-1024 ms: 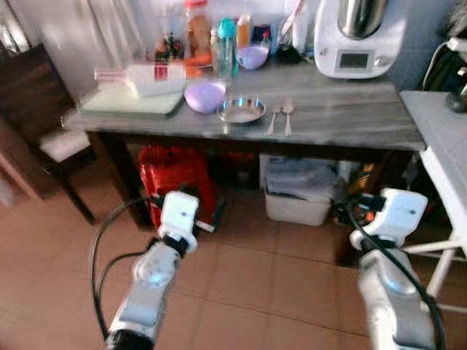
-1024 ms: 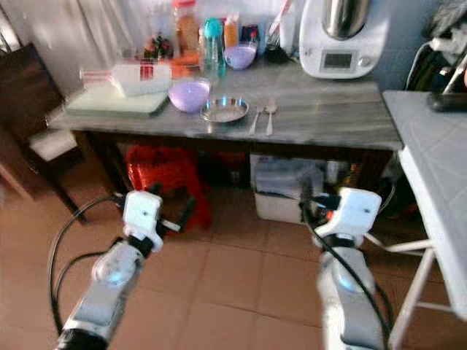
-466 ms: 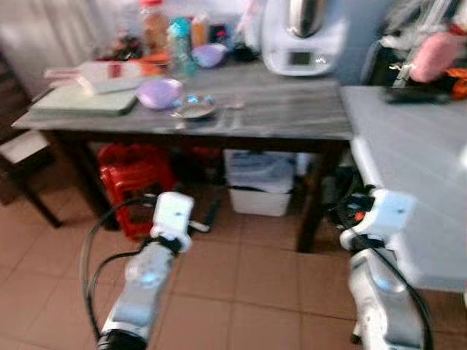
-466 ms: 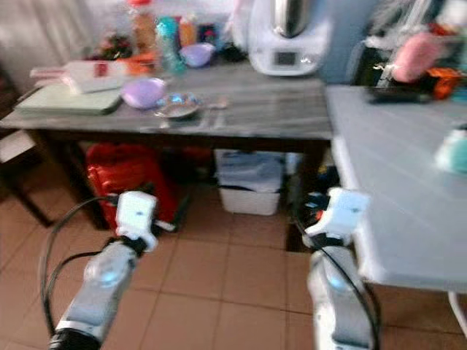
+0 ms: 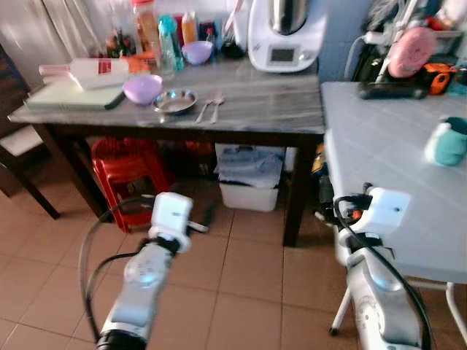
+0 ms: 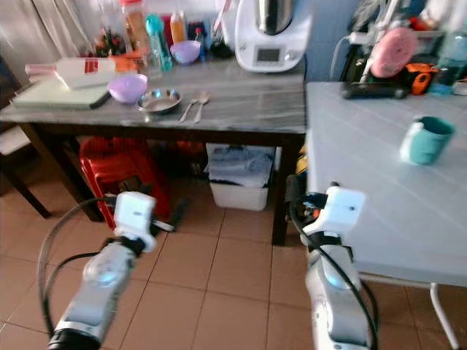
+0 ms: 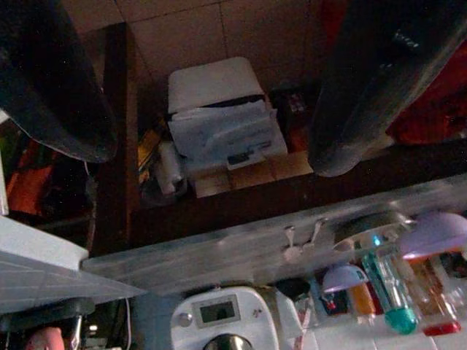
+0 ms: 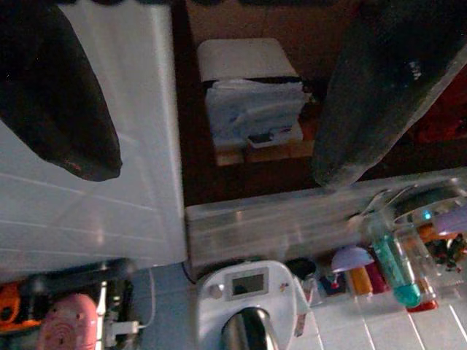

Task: Setting the table

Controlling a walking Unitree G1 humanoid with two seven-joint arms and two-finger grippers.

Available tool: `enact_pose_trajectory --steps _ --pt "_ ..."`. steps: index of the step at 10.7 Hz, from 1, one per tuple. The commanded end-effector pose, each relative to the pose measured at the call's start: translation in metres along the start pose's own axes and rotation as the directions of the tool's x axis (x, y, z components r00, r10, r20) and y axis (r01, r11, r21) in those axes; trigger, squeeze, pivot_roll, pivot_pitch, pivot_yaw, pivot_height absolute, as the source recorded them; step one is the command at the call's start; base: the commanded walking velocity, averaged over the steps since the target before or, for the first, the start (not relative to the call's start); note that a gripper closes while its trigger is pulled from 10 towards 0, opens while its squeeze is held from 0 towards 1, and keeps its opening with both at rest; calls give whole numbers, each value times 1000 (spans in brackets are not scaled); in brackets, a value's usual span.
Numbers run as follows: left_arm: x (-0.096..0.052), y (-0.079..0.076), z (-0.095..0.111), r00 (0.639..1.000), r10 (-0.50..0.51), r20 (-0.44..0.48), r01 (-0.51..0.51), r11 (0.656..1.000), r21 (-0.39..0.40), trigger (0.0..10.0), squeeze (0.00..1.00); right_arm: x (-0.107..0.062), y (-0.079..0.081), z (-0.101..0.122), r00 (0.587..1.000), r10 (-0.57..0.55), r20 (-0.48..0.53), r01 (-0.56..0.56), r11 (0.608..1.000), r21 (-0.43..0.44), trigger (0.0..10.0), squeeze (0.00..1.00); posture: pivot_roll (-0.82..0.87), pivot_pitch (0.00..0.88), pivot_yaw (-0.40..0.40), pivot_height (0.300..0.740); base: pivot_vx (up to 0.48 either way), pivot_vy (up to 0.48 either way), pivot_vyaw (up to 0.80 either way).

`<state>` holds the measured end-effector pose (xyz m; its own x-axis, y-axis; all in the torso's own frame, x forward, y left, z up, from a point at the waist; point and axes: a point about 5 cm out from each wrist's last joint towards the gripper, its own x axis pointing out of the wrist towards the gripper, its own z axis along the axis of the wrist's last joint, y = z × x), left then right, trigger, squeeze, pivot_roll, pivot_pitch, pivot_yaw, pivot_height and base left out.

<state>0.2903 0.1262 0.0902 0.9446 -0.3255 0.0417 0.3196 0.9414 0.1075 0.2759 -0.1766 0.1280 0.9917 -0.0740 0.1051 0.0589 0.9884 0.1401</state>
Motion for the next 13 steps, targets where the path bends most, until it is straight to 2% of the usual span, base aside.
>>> enact_pose_trajectory --steps 1,7,9,13 --pt "2 -6 1 1000 -28 0 28 1000 5 10000 0 1 -4 2 1000 -13 3 13 1000 -11 10000 0 24 0 79 740 0 -304 0" --pt "2 -4 0 999 -34 -8 34 999 12 10000 0 0 0 -1 1000 -12 -3 12 1000 -5 10000 0 32 0 92 740 0 -305 0" --pt "3 -2 1 999 -35 -9 35 999 10 10000 0 5 -3 1 1000 -19 11 19 1000 -11 10000 0 28 0 107 740 0 -307 0" --pt "6 -7 9 991 -118 55 122 990 -70 10000 0 6 -1 -1 1000 -8 3 8 999 -33 10000 0 19 0 104 740 0 0 0"
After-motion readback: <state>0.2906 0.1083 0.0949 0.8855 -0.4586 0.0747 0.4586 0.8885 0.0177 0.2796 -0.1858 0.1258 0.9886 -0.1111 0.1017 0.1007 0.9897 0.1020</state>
